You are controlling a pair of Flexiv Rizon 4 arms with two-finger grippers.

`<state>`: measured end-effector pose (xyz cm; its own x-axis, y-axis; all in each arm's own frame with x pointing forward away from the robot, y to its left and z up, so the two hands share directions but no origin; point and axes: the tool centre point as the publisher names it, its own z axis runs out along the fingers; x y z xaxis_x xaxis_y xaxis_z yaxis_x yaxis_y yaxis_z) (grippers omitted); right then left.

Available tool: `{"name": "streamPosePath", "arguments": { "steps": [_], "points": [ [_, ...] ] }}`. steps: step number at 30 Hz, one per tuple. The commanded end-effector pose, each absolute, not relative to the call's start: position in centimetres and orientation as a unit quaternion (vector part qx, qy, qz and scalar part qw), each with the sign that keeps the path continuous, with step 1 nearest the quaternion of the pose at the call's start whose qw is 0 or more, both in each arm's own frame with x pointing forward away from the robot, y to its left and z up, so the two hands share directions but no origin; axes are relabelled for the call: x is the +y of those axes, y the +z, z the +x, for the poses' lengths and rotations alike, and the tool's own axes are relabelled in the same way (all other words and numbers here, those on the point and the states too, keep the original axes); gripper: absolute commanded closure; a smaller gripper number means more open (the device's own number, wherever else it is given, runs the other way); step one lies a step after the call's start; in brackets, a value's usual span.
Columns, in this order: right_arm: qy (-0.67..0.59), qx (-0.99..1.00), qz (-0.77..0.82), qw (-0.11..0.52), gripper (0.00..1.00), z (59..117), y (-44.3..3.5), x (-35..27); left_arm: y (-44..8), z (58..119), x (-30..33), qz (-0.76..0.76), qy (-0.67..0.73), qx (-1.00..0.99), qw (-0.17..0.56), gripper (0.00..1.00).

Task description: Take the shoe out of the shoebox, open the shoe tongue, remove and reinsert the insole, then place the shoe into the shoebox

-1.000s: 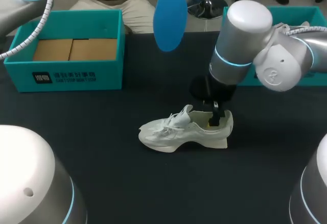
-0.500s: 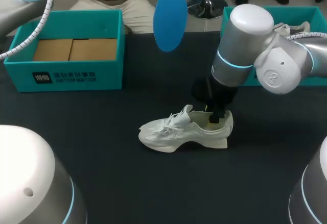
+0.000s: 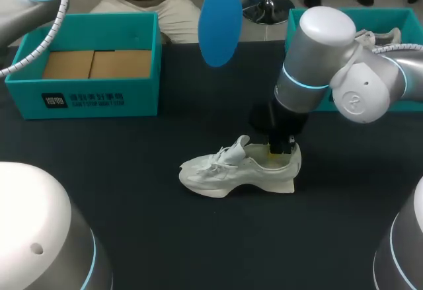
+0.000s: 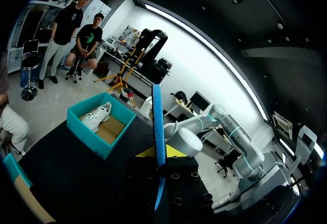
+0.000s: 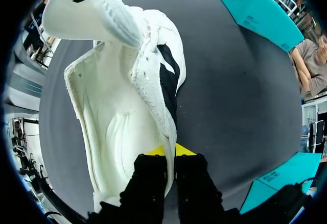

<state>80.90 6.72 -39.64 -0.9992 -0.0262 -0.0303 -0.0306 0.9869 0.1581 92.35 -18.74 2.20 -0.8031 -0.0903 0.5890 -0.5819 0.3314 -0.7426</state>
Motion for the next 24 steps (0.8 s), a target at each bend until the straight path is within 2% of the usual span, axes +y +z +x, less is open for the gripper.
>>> {"name": "streamPosePath", "arguments": {
  "steps": [1, 18, 24],
  "points": [
    [0.079, 0.997, -0.015, 0.016, 1.00, 80.6, -39.2, 6.7, 2.2, 92.3, -18.8, 0.215, 0.537, -0.783, 0.229, 1.00],
    [0.096, 0.995, 0.009, 0.023, 1.00, 81.1, -29.8, 4.7, 2.2, 92.3, -18.8, 0.215, 0.537, -0.783, 0.229, 1.00],
    [0.077, 0.997, 0.013, 0.023, 1.00, 81.6, -28.3, 4.6, 2.2, 92.3, -18.8, 0.215, 0.537, -0.783, 0.229, 1.00]
  ]
}}
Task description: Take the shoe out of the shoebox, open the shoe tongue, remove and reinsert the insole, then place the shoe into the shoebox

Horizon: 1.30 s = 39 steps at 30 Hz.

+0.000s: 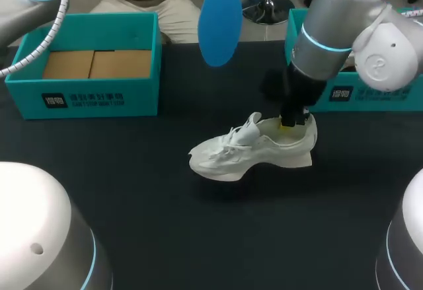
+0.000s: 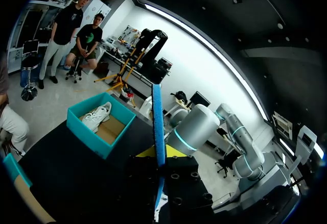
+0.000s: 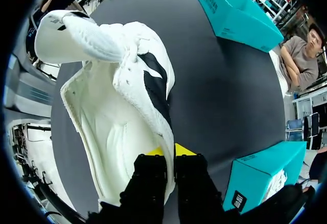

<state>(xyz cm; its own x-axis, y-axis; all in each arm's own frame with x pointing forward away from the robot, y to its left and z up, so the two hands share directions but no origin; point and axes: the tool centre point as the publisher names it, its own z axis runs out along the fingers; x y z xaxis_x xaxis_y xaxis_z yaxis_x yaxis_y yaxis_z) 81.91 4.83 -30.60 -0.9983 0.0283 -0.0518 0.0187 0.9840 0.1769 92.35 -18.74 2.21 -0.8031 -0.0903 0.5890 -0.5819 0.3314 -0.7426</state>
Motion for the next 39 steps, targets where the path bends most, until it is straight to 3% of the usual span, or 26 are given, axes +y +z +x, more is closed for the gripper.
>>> {"name": "streamPosePath", "arguments": {
  "steps": [1, 25, 35, 39],
  "points": [
    [0.088, 0.996, 0.006, 0.020, 1.00, 81.8, -28.3, 4.7, 2.2, 92.3, -18.8, 0.215, 0.537, -0.783, 0.229, 1.00],
    [0.088, 0.996, 0.006, 0.020, 1.00, 81.8, -28.3, 4.7, 2.2, 92.3, -18.8, 0.215, 0.537, -0.783, 0.229, 1.00],
    [0.015, 0.948, 0.318, 0.012, 1.00, 80.3, -29.6, 1.5, 2.2, 92.3, -18.8, 0.215, 0.537, -0.783, 0.229, 1.00],
    [0.042, 0.910, 0.412, 0.015, 1.00, 79.1, -29.8, 0.7, 2.2, 92.3, -18.8, 0.215, 0.537, -0.783, 0.229, 1.00]
  ]
}}
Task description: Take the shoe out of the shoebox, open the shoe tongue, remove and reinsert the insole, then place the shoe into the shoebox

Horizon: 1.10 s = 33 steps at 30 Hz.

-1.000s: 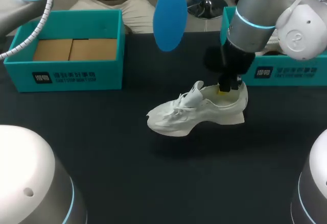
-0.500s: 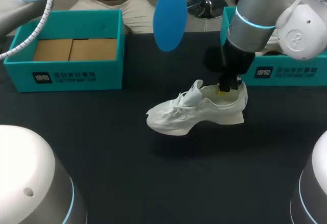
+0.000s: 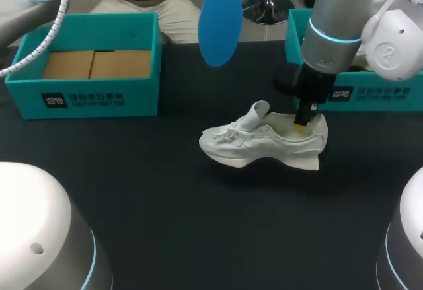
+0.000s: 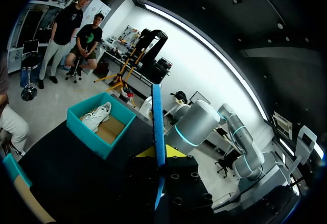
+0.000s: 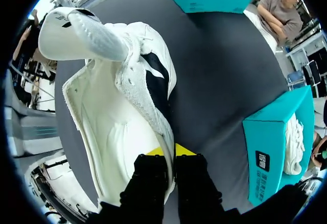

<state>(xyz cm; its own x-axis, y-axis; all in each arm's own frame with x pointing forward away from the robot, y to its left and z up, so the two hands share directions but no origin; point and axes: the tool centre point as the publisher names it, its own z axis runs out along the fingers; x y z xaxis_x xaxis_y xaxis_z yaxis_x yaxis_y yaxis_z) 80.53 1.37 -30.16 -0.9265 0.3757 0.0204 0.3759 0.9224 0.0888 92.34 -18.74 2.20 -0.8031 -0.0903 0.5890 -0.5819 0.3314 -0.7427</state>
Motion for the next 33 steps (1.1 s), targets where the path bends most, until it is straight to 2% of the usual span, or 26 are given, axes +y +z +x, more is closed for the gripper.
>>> {"name": "streamPosePath", "arguments": {
  "steps": [1, 6, 12, 16, 33],
  "points": [
    [-0.044, -0.901, -0.431, -0.016, 1.00, 78.8, -29.9, 0.5, 2.2, 92.3, -18.8, 0.215, 0.537, -0.783, 0.229, 1.00],
    [-0.050, -0.837, -0.543, -0.031, 1.00, 77.7, -30.0, -1.2, 2.2, 92.3, -18.8, 0.215, 0.537, -0.783, 0.229, 1.00],
    [-0.035, -0.798, -0.601, -0.025, 1.00, 77.2, -30.5, -1.5, 2.2, 92.3, -18.8, 0.215, 0.537, -0.783, 0.229, 1.00],
    [-0.055, -0.834, -0.548, -0.019, 1.00, 77.7, -30.7, 0.0, 2.2, 92.3, -18.8, 0.215, 0.537, -0.783, 0.229, 1.00],
    [-0.055, -0.834, -0.548, -0.019, 1.00, 77.7, -30.7, 0.0, 2.2, 92.3, -18.8, 0.215, 0.537, -0.783, 0.229, 1.00]
  ]
}}
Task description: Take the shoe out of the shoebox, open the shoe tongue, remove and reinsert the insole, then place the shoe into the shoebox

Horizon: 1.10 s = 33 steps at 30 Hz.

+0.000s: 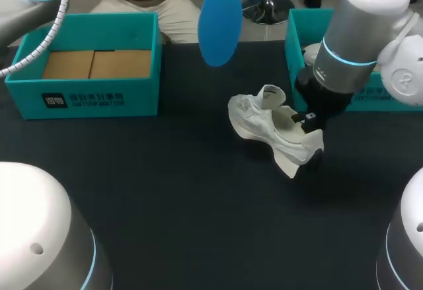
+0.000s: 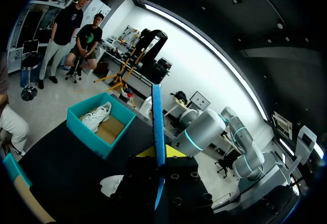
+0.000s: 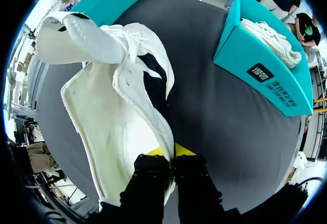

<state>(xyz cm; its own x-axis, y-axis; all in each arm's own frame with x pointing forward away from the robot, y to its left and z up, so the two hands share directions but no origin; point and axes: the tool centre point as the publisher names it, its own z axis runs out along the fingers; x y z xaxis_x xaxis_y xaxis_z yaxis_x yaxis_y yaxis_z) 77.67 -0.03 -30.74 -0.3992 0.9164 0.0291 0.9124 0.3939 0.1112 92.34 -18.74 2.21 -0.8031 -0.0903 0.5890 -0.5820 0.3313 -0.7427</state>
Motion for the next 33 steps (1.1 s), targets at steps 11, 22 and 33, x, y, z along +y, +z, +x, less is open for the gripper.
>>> {"name": "streamPosePath", "arguments": {
  "steps": [11, 22, 33],
  "points": [
    [0.040, 0.759, 0.647, 0.061, 1.00, 77.4, -30.8, 0.0, 2.2, 92.3, -18.8, 0.215, 0.537, -0.783, 0.229, 1.00],
    [0.039, 0.644, 0.763, 0.040, 1.00, 74.9, -31.3, 1.6, 2.2, 92.3, -18.8, 0.215, 0.537, -0.783, 0.229, 1.00],
    [0.066, 0.613, 0.786, 0.039, 1.00, 73.2, -32.3, 2.7, 2.2, 92.3, -18.8, 0.215, 0.537, -0.783, 0.229, 1.00]
  ]
}}
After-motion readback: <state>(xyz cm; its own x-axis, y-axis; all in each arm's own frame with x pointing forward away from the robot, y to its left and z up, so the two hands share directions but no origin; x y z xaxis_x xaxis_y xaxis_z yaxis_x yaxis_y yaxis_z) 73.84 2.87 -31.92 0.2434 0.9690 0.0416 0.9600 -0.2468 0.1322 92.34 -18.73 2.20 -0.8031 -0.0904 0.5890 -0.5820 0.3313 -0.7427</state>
